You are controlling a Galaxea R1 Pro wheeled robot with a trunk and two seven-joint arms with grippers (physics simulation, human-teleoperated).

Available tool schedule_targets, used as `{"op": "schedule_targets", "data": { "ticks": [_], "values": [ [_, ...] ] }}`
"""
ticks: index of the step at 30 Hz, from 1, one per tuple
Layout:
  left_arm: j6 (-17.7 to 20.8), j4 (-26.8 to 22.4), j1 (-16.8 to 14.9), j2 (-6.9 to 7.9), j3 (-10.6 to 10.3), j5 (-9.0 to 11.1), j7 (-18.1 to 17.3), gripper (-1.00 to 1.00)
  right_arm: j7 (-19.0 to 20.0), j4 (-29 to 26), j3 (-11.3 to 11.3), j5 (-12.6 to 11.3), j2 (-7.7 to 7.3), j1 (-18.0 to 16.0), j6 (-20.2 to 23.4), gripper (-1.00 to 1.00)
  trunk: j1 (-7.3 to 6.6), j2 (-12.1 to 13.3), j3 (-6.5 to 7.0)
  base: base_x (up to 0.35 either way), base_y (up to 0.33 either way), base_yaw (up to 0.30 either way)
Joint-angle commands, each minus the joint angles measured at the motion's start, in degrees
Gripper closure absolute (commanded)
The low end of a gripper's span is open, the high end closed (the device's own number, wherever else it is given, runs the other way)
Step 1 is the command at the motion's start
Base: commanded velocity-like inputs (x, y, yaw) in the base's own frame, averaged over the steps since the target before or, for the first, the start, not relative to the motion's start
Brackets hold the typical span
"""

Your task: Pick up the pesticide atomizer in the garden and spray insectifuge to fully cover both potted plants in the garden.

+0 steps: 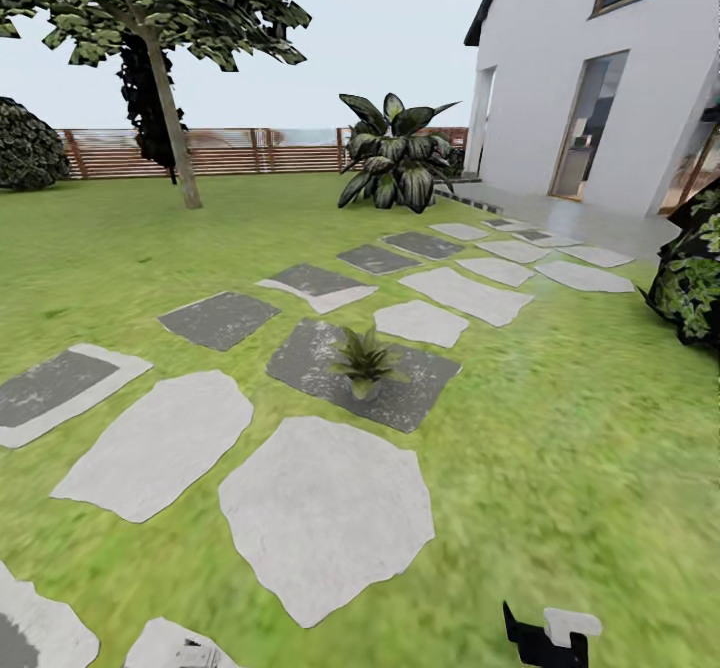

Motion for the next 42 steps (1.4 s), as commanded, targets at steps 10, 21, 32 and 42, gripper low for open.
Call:
{"op": "schedule_targets", "data": {
  "ticks": [10,21,32,42],
  "values": [
    [-0.20,0.04,-0.03,0.00,0.49,-0.59,-0.10,1.00,0.86,0.01,-0.46,0.27,-0.10,-0.04,-0.15,-1.00,0.02,-0.02,-0.05,0.331,-0.006,-0.009],
    [-0.20,0.04,-0.02,0.00,0.49,-0.59,-0.10,1.00,0.96,0.06,-0.30,0.49,0.01,-0.03,-0.18,-1.00,0.02,-0.02,-0.05,0.338,0.000,0.000],
    [-0.20,0.04,-0.02,0.00,0.49,-0.59,-0.10,1.00,0.91,0.15,-0.28,0.50,0.01,-0.03,-0.18,-1.00,0.02,-0.02,-0.05,0.339,0.000,-0.086],
    [-0.20,0.04,-0.03,0.00,0.49,-0.59,-0.10,1.00,0.93,0.15,-0.28,0.55,0.01,-0.03,-0.18,-1.00,0.02,-0.02,-0.05,0.339,0.000,-0.201]
  ]
}}
